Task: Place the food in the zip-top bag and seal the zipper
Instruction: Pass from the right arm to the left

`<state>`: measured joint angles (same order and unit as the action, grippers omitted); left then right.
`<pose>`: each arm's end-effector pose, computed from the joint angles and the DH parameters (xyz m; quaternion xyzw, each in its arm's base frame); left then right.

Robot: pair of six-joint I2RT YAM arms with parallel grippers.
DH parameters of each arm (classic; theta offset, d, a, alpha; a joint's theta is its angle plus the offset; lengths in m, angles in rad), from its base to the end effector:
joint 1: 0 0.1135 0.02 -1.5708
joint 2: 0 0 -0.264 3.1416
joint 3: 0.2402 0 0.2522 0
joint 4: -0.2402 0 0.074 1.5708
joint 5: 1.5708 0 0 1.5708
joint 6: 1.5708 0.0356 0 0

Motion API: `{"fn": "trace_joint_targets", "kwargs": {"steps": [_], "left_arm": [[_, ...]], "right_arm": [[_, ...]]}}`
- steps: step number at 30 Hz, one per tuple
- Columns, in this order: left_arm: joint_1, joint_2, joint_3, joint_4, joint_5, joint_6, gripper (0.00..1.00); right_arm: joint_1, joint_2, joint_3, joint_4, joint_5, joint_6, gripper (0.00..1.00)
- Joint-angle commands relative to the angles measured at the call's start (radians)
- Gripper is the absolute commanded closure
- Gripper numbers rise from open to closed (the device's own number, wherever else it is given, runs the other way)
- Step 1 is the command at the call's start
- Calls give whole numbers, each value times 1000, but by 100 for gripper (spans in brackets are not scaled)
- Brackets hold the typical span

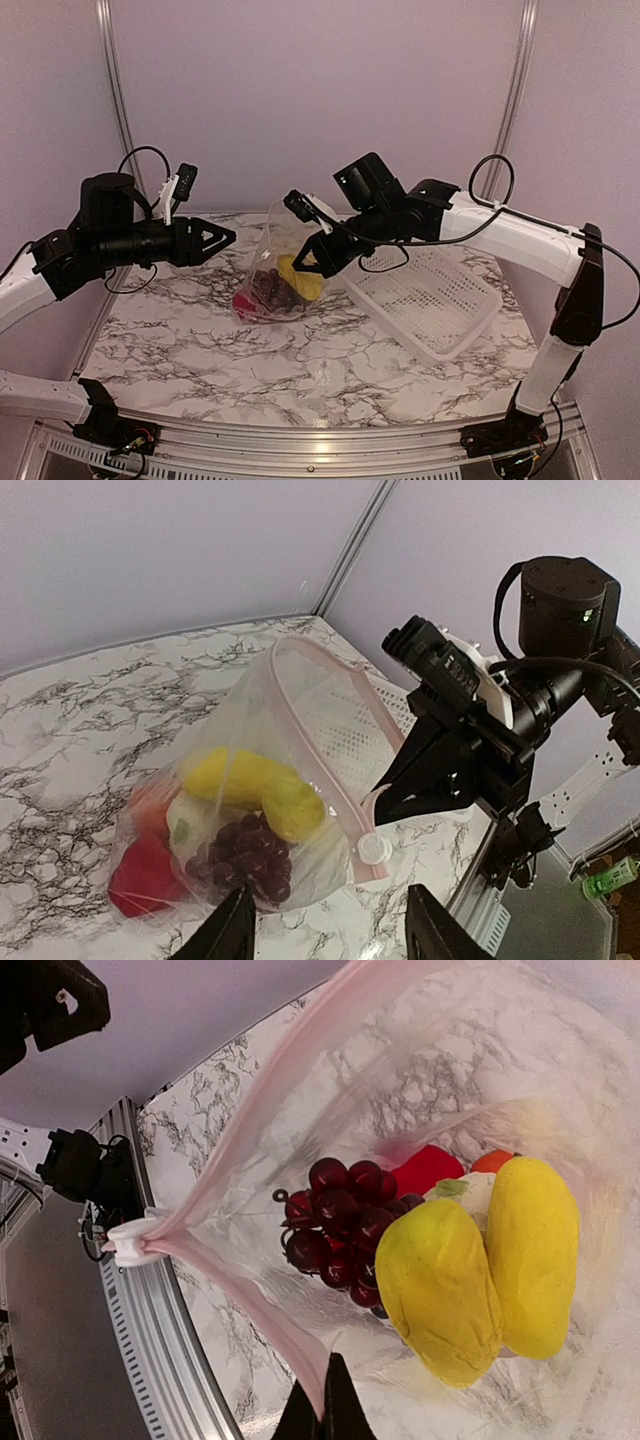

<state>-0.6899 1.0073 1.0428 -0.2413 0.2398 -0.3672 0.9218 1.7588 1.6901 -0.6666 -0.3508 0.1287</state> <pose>0.1704 -0.1516 0.3831 0.1982 0.7483 -0.3959 0.4939 0.2305 0.3241 0.3438 -0.4129 0.8028 0.3383 0.2657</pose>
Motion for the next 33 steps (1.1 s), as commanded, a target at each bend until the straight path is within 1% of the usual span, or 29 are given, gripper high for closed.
{"fn": "trace_joint_targets", "kwargs": {"steps": [1,4,7,9,12,15,16,18,21,25,28,33], "left_arm": [[-11,-52,-97,83,93,127,47],[-30,-72,-131,95,125,225,48],[-69,-54,-109,59,136,329,49],[-113,-23,-67,6,120,386,49],[-176,11,-28,-54,81,457,49],[-210,29,-32,-52,40,481,47],[-217,30,-41,-35,21,483,45],[-223,26,-70,17,-29,484,44],[-223,29,-98,89,-60,500,47],[-223,53,-90,124,-109,525,51],[-223,75,-85,149,-102,545,53],[-223,125,-41,172,-57,550,60]], "right_arm": [[6,-95,-71,148,-51,96,100],[6,-139,-157,233,-73,148,100],[6,-182,-227,325,-94,235,100],[7,-209,-246,337,-129,280,100],[9,-236,-255,297,-131,288,100],[9,-261,-251,249,-95,246,100],[9,-265,-252,231,-83,232,100],[9,-254,-217,188,-88,203,100],[9,-235,-183,144,-88,179,100],[9,-237,-197,198,-100,192,100],[9,-218,-161,184,-115,181,100],[9,-236,-163,185,-109,178,100]]}}
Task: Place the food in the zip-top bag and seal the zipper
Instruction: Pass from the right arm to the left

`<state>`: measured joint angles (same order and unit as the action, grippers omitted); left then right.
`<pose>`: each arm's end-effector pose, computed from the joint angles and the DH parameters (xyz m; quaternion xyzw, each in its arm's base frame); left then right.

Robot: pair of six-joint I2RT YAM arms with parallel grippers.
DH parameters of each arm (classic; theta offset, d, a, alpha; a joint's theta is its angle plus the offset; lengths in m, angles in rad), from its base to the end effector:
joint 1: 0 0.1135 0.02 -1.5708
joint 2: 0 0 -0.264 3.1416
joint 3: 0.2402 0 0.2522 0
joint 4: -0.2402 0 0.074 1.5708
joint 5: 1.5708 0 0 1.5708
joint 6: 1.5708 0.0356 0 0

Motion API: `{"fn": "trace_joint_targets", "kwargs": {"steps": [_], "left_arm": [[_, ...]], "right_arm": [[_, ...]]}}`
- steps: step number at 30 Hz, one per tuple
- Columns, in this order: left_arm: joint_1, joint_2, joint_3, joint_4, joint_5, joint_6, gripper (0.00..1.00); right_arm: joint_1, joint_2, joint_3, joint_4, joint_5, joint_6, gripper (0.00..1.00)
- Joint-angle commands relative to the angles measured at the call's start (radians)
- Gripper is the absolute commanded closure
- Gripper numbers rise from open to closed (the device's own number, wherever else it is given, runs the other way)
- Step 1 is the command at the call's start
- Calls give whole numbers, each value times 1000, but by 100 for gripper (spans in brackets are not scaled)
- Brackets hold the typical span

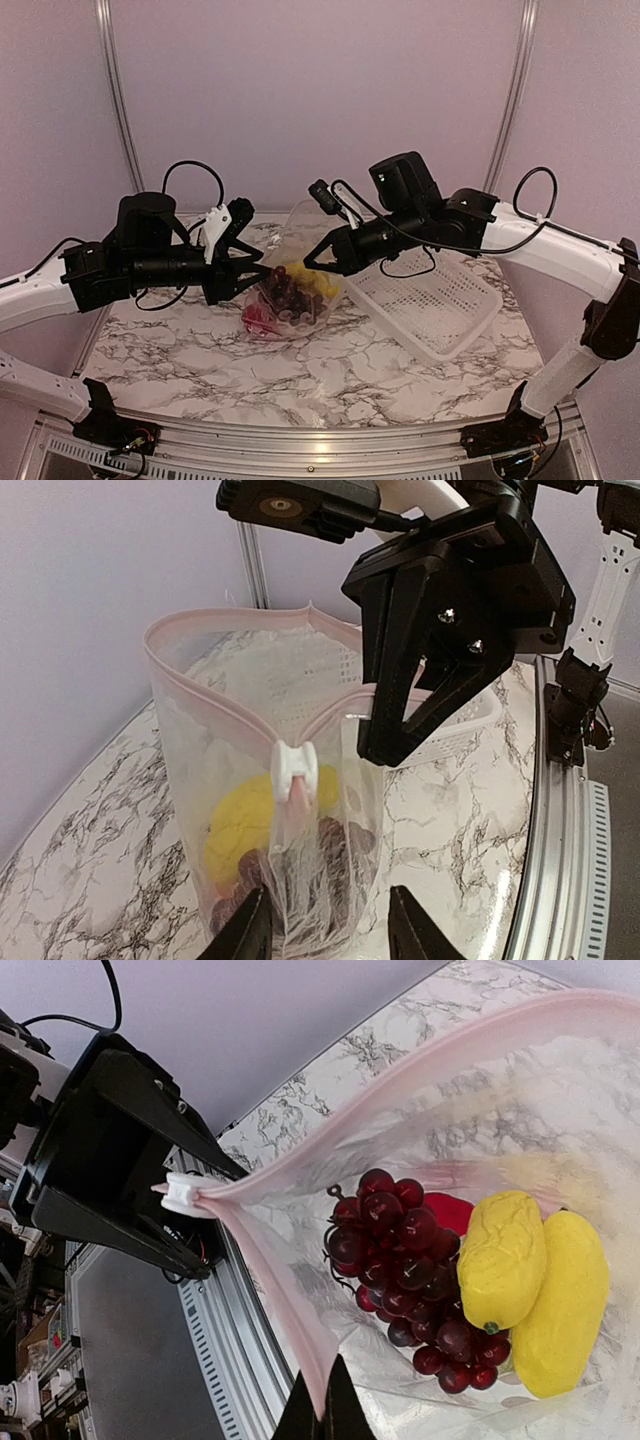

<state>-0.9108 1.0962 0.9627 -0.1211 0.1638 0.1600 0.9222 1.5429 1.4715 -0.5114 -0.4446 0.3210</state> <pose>0.1522 -0.2056 0.3477 0.4453 0.6526 -0.2837 0.5434 0.1991 0.2881 0.3614 -0.3541 0.7893 0.4271 0.2629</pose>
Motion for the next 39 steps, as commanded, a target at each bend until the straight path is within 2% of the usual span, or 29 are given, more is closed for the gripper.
{"fn": "trace_joint_targets", "kwargs": {"steps": [1,5,9,17,28,39], "left_arm": [[-2,45,49,57,18,18,62],[-3,61,59,102,-26,1,68],[-3,80,67,112,-65,2,70],[-2,88,58,180,-30,-5,75],[-2,129,53,240,45,-35,75],[-3,138,45,277,42,-55,90]], "right_arm": [[8,-22,55,27,-15,-13,100],[9,-36,44,29,-28,-7,100],[8,-59,24,48,-30,7,100],[8,-88,-12,69,-35,41,100],[9,-107,-35,76,-27,55,100],[9,-116,-49,58,-31,51,100]]}}
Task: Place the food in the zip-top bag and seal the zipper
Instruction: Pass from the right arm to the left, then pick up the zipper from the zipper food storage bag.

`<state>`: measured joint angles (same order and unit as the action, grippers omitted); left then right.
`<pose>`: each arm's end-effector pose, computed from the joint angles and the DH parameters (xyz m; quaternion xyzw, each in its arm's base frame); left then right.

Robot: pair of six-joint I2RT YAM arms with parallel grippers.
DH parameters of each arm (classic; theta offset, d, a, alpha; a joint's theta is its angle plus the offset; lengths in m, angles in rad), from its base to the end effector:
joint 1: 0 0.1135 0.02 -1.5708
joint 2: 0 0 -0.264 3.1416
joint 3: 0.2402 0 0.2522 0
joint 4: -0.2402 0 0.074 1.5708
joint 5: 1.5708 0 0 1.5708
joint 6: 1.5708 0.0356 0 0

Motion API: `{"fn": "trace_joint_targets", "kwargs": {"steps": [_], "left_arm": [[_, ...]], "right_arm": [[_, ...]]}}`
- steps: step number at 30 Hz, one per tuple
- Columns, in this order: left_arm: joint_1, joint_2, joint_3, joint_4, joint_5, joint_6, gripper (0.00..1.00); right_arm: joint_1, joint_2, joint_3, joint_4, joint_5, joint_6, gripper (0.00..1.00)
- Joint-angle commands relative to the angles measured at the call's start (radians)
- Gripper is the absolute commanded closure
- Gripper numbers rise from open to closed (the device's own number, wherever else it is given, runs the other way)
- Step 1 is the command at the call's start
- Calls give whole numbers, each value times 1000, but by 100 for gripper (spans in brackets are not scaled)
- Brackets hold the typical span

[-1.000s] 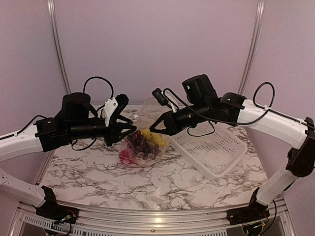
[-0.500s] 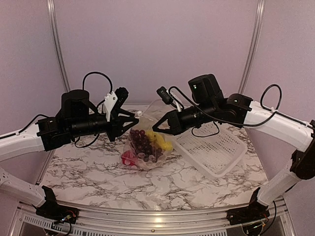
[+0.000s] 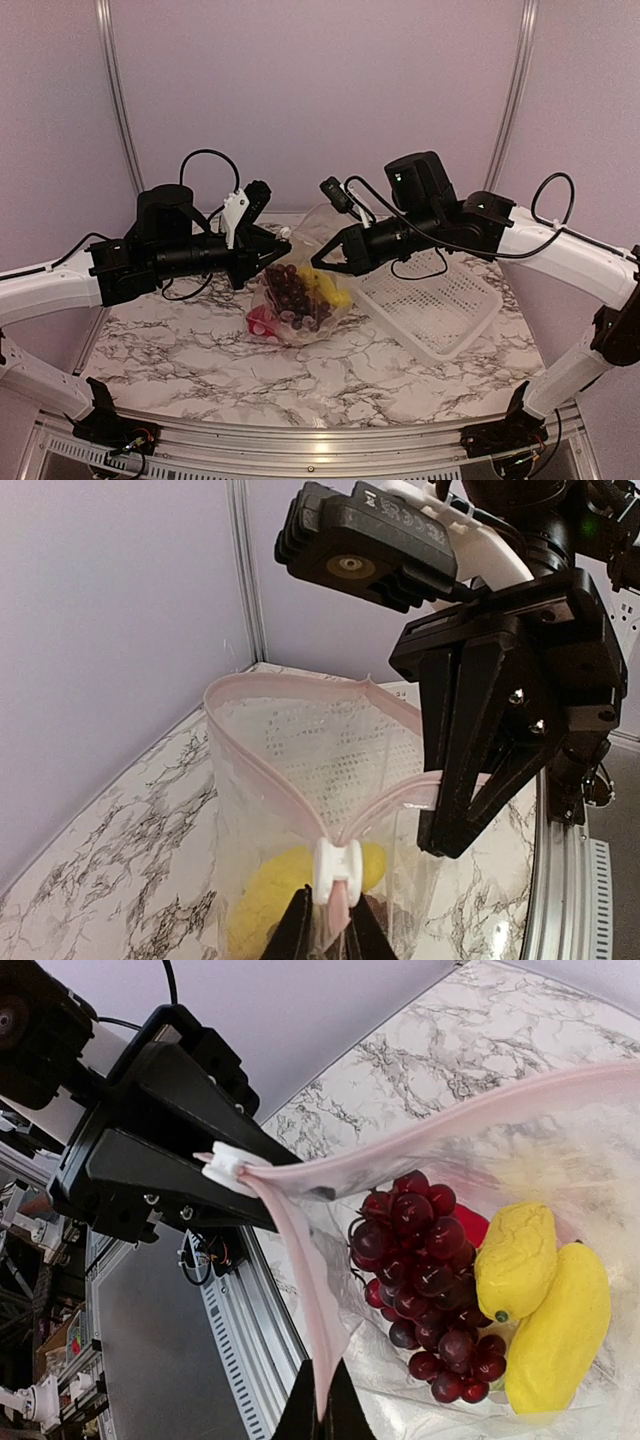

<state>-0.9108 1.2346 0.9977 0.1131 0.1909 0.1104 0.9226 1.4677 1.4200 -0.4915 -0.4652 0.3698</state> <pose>0.1744 -0.2358 0.3501 0.4197 0.6201 -0.3225 0.5791 0.1872 0.2736 0.3700 -0.3404 0.7833 0.4491 0.2624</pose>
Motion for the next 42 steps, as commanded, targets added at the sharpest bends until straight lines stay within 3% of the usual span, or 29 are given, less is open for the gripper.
{"fn": "trace_joint_targets", "kwargs": {"steps": [1,5,8,14,18,23,30,42], "left_arm": [[-2,-1,10,42,16,-5,92],[-3,-6,9,32,9,-5,99],[-2,-27,15,5,7,7,100],[-3,-88,80,-158,15,77,100],[-3,-111,123,-285,32,116,100],[-2,-137,144,-354,58,137,100],[-2,-141,205,-493,79,192,100],[-1,-128,231,-510,112,156,100]], "right_arm": [[8,-39,3,36,-10,0,100],[8,-27,24,0,16,-21,98],[8,-14,86,-83,120,-76,95],[1,-6,213,-153,397,-170,63],[-5,-1,254,-71,275,-218,54],[5,68,309,-101,70,-324,53],[36,118,362,-110,34,-446,52],[119,263,492,-194,33,-632,50]]}}
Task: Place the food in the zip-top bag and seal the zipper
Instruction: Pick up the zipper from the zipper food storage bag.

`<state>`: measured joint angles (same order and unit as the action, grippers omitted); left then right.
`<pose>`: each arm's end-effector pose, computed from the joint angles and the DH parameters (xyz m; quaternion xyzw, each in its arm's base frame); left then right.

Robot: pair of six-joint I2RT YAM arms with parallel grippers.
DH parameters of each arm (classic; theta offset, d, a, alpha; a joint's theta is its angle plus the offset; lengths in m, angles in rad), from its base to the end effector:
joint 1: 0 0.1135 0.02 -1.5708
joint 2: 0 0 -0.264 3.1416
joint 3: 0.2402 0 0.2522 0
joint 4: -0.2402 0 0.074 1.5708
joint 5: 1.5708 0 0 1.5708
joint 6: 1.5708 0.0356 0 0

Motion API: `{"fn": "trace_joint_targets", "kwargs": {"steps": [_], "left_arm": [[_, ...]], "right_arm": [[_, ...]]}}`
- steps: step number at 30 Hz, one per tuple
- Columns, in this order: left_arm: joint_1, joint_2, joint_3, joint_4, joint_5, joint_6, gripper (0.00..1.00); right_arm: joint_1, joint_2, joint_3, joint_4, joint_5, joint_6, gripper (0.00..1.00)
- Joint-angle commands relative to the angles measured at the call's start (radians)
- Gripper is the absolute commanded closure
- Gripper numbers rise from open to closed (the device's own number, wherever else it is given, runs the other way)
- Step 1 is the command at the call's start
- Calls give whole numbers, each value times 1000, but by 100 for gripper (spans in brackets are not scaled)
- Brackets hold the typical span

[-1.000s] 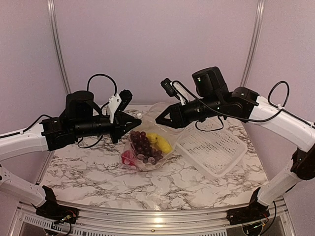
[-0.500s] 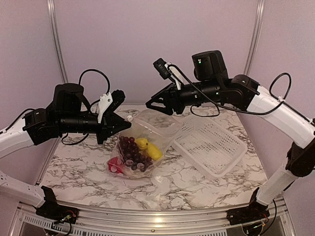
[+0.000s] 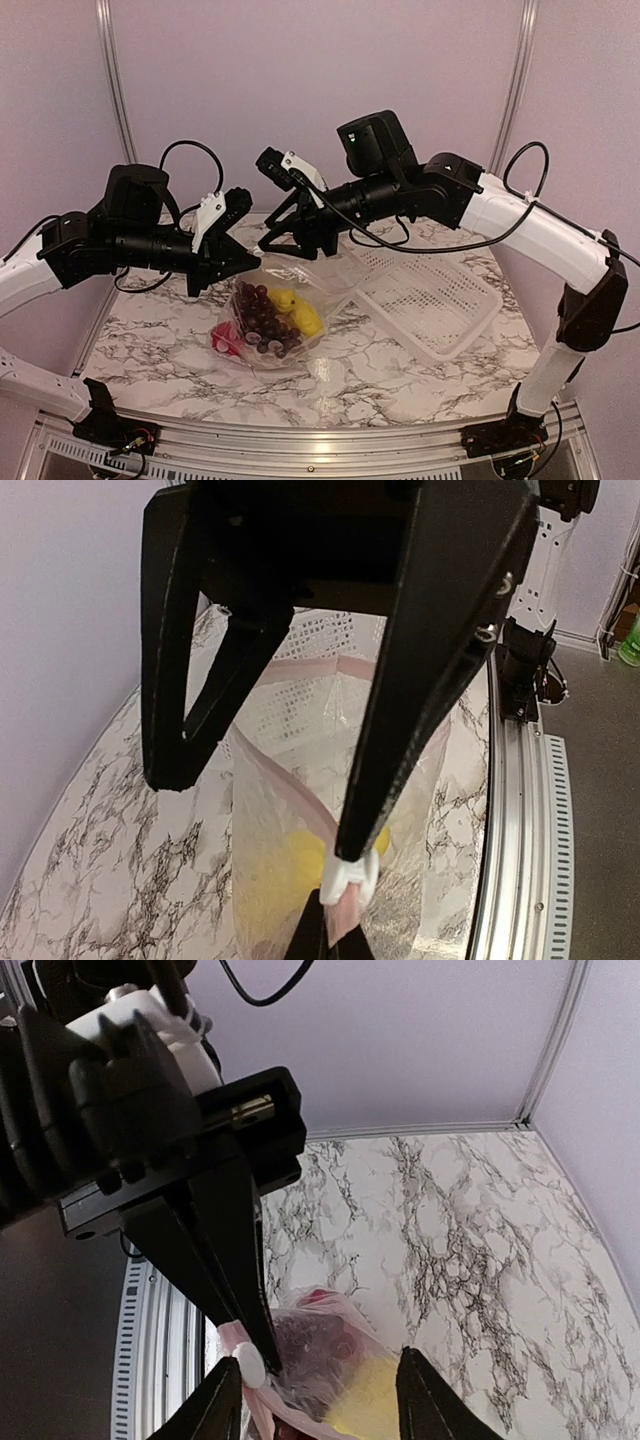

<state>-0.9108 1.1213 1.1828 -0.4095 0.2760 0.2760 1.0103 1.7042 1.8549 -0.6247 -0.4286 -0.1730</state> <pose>0.1443 -0.2018 0.3893 0.5190 0.6282 -0.2845 0.5050 0.1910 0.3322 0.4227 -0.5571 0.6303 0.3729 0.3916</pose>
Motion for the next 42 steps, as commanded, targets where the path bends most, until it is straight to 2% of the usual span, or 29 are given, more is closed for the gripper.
{"fn": "trace_joint_targets", "kwargs": {"steps": [1,7,15,20,35,37,42], "left_arm": [[1,-16,45,17,25,-12,100],[13,-23,44,31,41,-40,100],[28,-23,37,35,57,-54,100],[33,-15,42,45,67,-56,100],[53,-2,57,29,99,-63,100],[54,2,57,25,102,-63,100],[56,3,60,23,104,-59,100]], "right_arm": [[31,29,57,-62,-9,-95,51],[30,33,49,-65,-54,-112,57],[31,26,61,-81,-106,-124,55],[30,39,57,-83,-74,-120,55],[30,72,93,-75,-63,-112,71],[31,72,108,-79,-60,-112,71],[31,57,128,-76,-33,-126,60]]}}
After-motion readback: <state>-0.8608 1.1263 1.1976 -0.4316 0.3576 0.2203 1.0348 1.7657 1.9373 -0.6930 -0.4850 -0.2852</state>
